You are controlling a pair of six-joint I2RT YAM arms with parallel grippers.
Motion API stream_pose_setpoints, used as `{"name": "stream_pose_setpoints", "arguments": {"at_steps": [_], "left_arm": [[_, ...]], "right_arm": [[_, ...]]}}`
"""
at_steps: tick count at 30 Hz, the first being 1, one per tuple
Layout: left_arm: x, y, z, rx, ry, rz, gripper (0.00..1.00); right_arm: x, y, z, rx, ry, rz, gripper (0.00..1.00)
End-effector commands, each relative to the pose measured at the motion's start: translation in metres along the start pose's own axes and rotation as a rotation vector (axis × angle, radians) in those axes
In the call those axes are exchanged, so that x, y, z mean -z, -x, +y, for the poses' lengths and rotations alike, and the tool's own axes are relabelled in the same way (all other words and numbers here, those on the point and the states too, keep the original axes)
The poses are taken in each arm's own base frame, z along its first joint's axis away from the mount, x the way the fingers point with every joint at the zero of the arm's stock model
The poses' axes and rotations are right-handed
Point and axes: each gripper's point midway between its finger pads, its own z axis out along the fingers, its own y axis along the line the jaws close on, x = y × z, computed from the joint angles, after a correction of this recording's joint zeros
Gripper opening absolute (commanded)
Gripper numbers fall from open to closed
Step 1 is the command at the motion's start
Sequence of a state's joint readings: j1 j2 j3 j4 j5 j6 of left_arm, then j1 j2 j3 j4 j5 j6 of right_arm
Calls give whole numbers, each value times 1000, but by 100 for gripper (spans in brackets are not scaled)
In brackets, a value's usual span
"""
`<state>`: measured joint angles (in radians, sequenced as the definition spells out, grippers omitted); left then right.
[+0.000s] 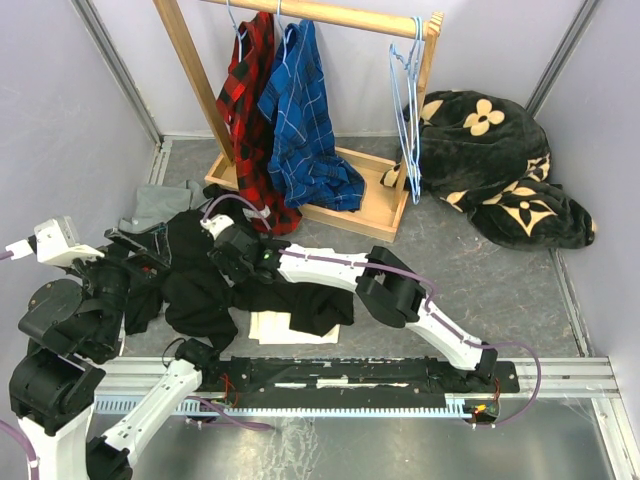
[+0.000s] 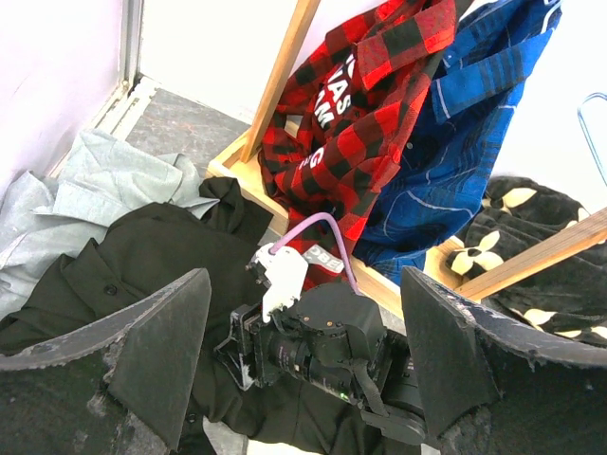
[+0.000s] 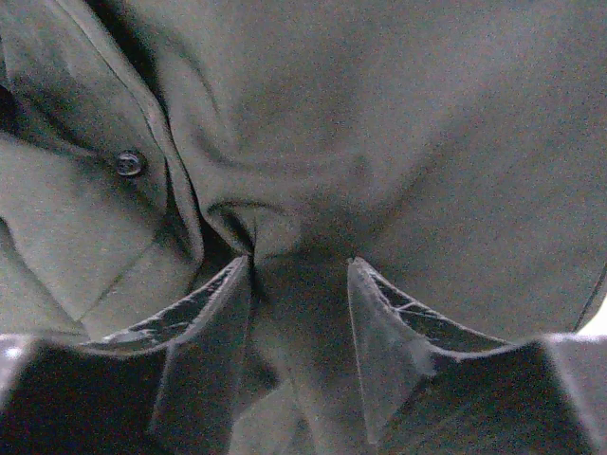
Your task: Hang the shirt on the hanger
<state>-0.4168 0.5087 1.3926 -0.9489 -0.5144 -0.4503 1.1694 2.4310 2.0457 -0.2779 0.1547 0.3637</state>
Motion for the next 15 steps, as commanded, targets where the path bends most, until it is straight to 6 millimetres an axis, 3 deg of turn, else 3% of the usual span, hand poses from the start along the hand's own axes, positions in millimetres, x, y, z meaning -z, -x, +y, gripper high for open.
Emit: {"name": "stream_pose_setpoints", "arguments": {"at_steps": [1,2,4,8,12,15], "left_arm": [[-2,0,0,-25,-1,-1,86],[-2,-1,0,-26,0,1,86],[-2,0,1,-25,3,-2,86],[0,1,2,-24,5,-6,85],[1,1,6,-27,20,-13,85],[0,1,7,-27,25,-16,85]], "right_arm": [[30,44,13,13,40,-72,37],[38,53,12,17,35,-90,22],[58,74,12,25,27,-135,2],[108,113,10,33,22,-240,0],[163,131,-4,30,-13,-320,0],[202,131,-18,27,-55,-357,0]]}}
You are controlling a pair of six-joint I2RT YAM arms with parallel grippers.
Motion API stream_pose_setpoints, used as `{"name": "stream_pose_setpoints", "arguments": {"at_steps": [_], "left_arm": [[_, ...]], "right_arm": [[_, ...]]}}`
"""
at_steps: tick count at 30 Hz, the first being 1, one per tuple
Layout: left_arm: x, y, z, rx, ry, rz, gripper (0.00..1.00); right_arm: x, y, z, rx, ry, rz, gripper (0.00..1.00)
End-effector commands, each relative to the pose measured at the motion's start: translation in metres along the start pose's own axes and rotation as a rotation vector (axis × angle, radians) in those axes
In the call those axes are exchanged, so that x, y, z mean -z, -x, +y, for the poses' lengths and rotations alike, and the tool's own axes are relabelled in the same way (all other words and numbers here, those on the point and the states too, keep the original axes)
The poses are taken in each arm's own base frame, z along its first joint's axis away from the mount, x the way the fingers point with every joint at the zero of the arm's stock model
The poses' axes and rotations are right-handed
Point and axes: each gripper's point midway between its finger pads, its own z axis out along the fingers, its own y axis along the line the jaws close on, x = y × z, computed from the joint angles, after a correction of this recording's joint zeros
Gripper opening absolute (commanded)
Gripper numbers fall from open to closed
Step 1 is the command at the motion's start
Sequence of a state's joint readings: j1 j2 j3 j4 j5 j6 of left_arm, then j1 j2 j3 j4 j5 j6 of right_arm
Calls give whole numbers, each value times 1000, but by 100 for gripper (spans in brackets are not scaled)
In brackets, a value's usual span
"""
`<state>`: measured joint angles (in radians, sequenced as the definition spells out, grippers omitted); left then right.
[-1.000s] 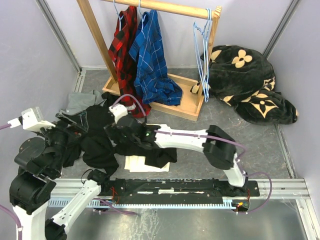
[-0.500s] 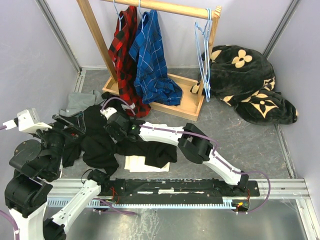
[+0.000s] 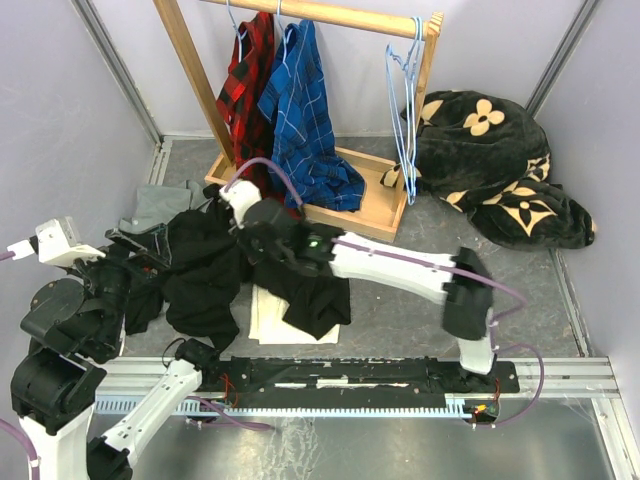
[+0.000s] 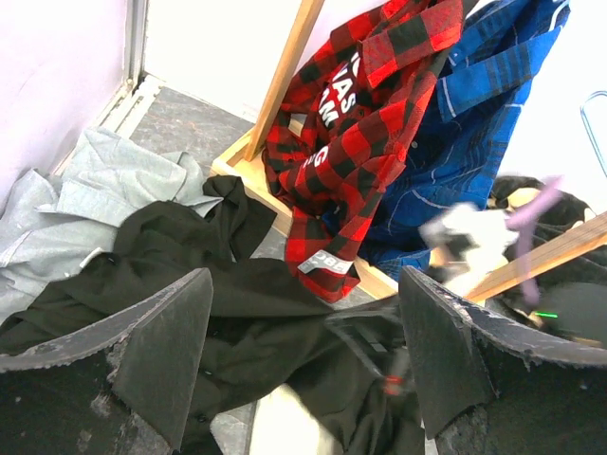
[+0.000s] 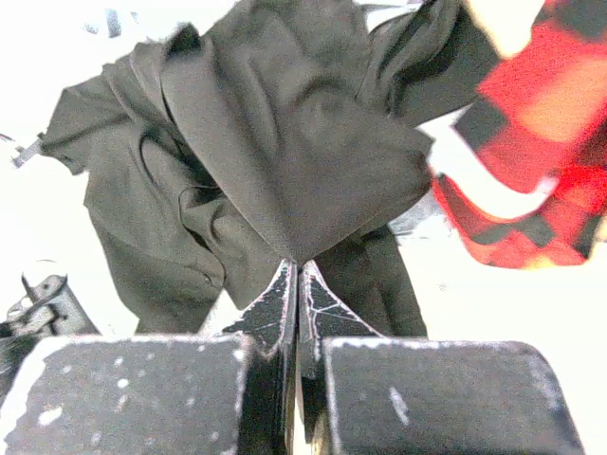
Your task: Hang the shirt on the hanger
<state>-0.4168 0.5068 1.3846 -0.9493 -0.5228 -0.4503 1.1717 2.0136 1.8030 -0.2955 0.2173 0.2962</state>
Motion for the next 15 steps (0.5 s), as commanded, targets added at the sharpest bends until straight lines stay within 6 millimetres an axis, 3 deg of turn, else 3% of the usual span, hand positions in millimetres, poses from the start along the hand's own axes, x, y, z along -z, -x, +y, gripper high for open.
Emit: {"name": "stream_pose_setpoints", "arguments": {"at_steps": [1,11,15], "left_arm": [[0,2,5,-25,17,-17,85],[-11,-12,-1,-37,2,18,84],[-18,-27,-7,-40,-18,59,84]], "right_arm": [[75,61,-18,-7,-62,-195,0],[231,57,-73,23,-250,-273,0],[291,46,-113,-10,-368,-291,0]]}}
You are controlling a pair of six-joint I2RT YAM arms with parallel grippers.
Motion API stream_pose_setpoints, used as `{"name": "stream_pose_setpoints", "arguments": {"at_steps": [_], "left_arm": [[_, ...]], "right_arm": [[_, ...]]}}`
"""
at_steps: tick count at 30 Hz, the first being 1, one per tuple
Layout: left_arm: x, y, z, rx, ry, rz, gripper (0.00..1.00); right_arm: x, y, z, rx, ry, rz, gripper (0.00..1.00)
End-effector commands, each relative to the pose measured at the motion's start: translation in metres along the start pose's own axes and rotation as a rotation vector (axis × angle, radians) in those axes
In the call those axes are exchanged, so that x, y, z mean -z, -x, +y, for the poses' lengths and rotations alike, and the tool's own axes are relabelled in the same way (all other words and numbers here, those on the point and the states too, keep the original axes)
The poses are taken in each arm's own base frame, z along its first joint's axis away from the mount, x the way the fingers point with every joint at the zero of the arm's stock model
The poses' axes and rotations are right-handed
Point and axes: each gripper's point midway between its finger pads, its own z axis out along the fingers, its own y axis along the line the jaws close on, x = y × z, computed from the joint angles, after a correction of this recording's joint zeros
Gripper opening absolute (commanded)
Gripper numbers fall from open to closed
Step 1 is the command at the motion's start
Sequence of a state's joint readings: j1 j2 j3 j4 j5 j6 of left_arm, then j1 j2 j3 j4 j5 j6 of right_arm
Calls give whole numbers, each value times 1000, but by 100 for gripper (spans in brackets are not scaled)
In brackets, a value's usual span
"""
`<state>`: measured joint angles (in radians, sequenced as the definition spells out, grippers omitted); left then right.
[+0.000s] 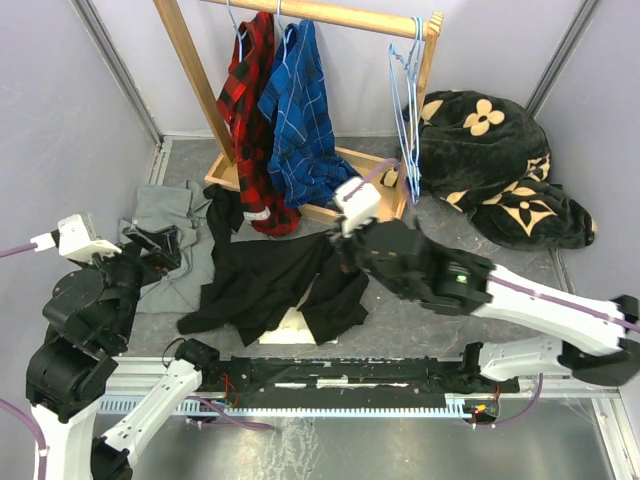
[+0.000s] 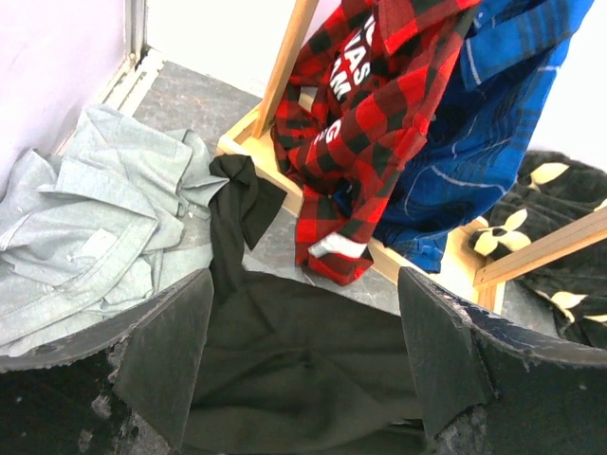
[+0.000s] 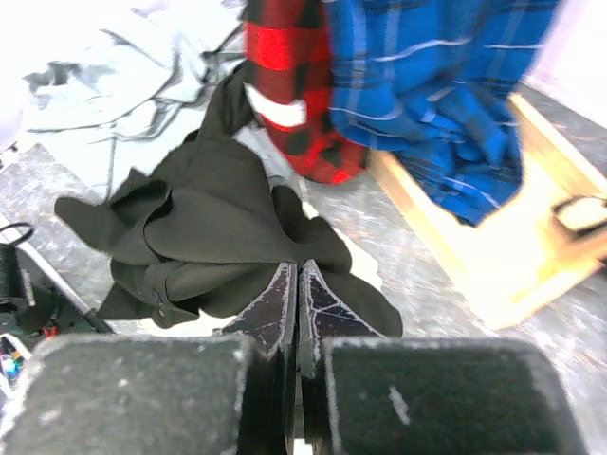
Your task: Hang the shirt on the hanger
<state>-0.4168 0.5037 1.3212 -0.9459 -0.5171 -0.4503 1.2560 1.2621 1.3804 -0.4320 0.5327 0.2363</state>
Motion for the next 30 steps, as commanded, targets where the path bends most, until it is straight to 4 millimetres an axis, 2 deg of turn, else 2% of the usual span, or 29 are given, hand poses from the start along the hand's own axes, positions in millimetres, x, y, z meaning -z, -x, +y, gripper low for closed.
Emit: {"name": "stream_pose_setpoints", "arguments": {"at_steps": [1,6,8,10,12,14,17,19,22,27,30], "left_arm": [[-11,-9,-12,-13,-41,25,84],[-23,-36,-25,-12,-88,110,84],[-28,-48,-30,-12,-102,149,84],[-34,-61,-33,-12,-111,189,84],[-38,-73,-36,-9,-122,223,84],[-41,-84,-37,-10,-123,253,84],[-43,-97,-37,-16,-125,293,84],[-45,-105,-37,-20,-125,316,85],[-47,-115,-37,-27,-128,345,87],[-51,-139,-39,-47,-148,409,88],[-53,-156,-44,-49,-180,464,88]], "right_arm": [[64,11,-75,-22,-234,-50,0],[123,-21,-155,-53,-585,-9,0],[141,-40,-177,-68,-699,13,0],[148,-61,-186,-93,-744,48,0],[145,-82,-183,-113,-728,92,0],[135,-100,-170,-133,-657,138,10],[119,-119,-144,-148,-511,202,46],[112,-126,-130,-152,-427,228,62],[108,-128,-122,-145,-382,233,72],[98,-134,-105,-100,-292,274,79],[96,-145,-114,-103,-384,313,81]]}}
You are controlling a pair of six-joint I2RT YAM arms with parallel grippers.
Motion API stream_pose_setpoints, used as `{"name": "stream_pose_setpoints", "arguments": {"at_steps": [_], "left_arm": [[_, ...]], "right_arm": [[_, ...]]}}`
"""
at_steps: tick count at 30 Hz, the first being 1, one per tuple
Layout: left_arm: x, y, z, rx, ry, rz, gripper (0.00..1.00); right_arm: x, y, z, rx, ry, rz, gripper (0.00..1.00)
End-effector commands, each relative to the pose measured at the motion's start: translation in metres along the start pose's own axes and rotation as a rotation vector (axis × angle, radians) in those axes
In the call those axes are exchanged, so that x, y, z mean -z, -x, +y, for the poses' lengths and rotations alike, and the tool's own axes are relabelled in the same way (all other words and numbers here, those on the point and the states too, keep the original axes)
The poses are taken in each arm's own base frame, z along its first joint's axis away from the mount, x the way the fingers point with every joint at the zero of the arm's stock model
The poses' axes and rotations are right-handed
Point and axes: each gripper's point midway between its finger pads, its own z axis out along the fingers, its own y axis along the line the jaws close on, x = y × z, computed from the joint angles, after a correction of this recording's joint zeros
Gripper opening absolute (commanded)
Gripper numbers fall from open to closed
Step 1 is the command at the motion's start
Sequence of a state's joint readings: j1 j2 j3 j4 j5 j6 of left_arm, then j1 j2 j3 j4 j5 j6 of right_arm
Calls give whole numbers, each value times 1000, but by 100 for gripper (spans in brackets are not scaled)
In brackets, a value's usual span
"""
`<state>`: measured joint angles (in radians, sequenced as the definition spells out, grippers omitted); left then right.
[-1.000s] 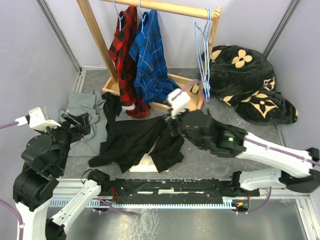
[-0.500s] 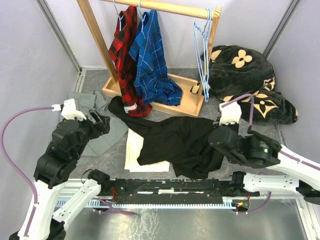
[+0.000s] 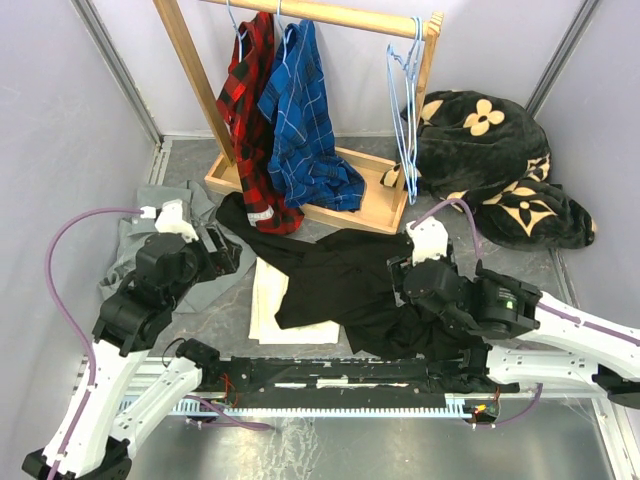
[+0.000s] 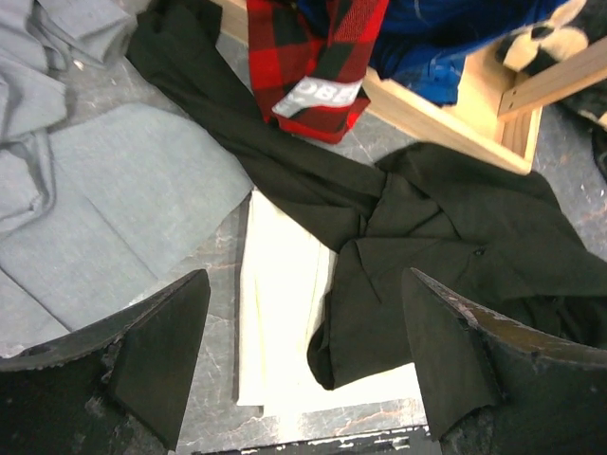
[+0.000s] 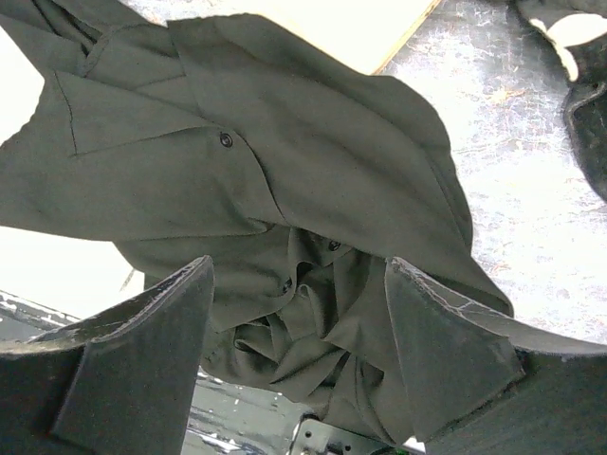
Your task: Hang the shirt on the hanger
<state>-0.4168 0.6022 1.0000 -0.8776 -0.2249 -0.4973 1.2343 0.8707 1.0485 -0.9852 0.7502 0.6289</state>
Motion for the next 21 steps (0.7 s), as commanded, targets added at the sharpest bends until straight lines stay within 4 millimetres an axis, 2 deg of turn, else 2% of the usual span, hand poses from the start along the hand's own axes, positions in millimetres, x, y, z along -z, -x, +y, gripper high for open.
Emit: {"name": "stream_pose_setpoints", "arguments": {"at_steps": [1,6,11,13,18,21], "left_arm": [[-14,-11,-20,18,-87,50,88],[-19,-19,-25,10,-114,86,87],[-19,-23,-23,-11,-111,102,86],[-18,-25,-21,-16,-106,105,86],[-17,-29,-19,-19,-108,115,86],[-17,-29,-20,-18,-111,115,86]], "right_arm": [[-12,-8,3,-7,-54,37,81],[-49,-44,-1,-87,-108,177,78],[-80,-71,-24,-254,-151,231,79],[-84,-80,-41,-301,-219,245,80],[-82,-98,-97,-368,-458,258,83],[-92,-104,-111,-401,-475,293,84]]}}
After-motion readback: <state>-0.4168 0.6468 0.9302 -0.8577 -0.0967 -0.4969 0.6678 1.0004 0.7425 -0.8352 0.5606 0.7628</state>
